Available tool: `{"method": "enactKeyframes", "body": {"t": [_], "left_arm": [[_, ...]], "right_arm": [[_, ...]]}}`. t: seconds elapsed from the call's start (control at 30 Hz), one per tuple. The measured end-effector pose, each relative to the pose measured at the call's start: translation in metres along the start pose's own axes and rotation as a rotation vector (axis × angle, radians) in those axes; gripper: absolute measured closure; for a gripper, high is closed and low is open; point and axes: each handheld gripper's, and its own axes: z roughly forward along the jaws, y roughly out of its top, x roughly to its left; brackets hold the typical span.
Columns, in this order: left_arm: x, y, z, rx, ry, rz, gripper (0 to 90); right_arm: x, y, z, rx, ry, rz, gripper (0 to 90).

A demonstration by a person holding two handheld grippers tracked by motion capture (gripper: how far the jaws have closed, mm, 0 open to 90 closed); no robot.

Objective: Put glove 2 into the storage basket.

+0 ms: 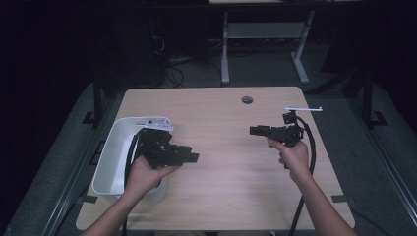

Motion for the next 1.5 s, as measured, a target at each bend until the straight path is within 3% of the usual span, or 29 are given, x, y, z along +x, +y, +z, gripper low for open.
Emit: {"method": "enactKeyframes", "body": {"t": [0.57, 1.2, 1.5], "left_arm": [[-0.011, -0.001, 0.027, 0.012, -0.050, 0.001, 51.2], [-0.023, -0.008, 0.059, 0.038, -0.093, 0.001, 48.8], [-0.030, -0.015, 0.070, 0.036, -0.090, 0.021, 48.4]], "right_arm": [[-0.029, -0.026, -0.033, -0.011, -0.048, 0.053, 42.2], [-0.046, -0.051, -0.058, -0.025, -0.066, 0.079, 42.2], [-0.053, -0.063, -0.066, -0.034, -0.077, 0.088, 42.2]]}}
